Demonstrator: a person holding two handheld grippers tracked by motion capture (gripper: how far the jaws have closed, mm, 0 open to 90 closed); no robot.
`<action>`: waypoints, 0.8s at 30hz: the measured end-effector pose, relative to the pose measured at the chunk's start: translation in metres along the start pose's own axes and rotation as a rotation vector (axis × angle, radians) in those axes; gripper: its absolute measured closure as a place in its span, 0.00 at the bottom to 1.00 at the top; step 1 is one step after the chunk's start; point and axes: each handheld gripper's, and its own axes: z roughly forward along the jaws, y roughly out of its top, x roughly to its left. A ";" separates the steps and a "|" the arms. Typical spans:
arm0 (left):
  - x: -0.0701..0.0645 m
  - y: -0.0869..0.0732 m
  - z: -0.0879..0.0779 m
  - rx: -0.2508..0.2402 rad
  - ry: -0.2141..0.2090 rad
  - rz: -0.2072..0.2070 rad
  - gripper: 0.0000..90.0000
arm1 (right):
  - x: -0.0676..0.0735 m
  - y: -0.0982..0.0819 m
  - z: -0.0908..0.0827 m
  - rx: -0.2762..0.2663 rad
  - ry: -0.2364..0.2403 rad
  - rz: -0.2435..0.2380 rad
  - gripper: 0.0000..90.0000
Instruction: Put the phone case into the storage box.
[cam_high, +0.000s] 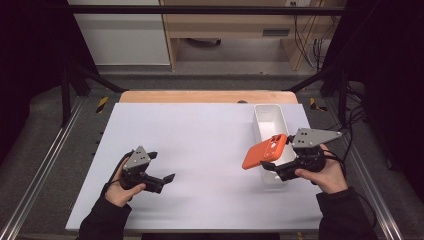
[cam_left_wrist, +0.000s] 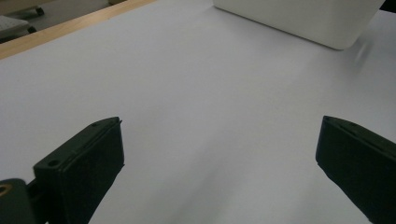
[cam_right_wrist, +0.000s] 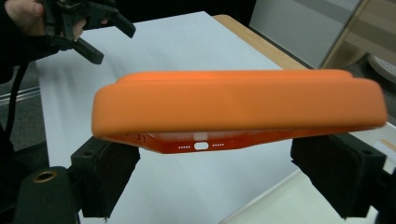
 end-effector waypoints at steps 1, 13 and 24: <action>0.002 -0.001 -0.001 -0.001 0.004 -0.004 0.01 | -0.001 0.001 0.000 -0.001 -0.005 0.005 0.18; 0.015 -0.012 -0.006 -0.028 0.053 -0.041 0.01 | -0.013 0.015 0.002 0.007 -0.109 0.051 0.18; 0.022 -0.019 -0.011 -0.049 0.081 -0.056 0.01 | -0.025 0.024 0.004 0.014 -0.195 0.102 0.18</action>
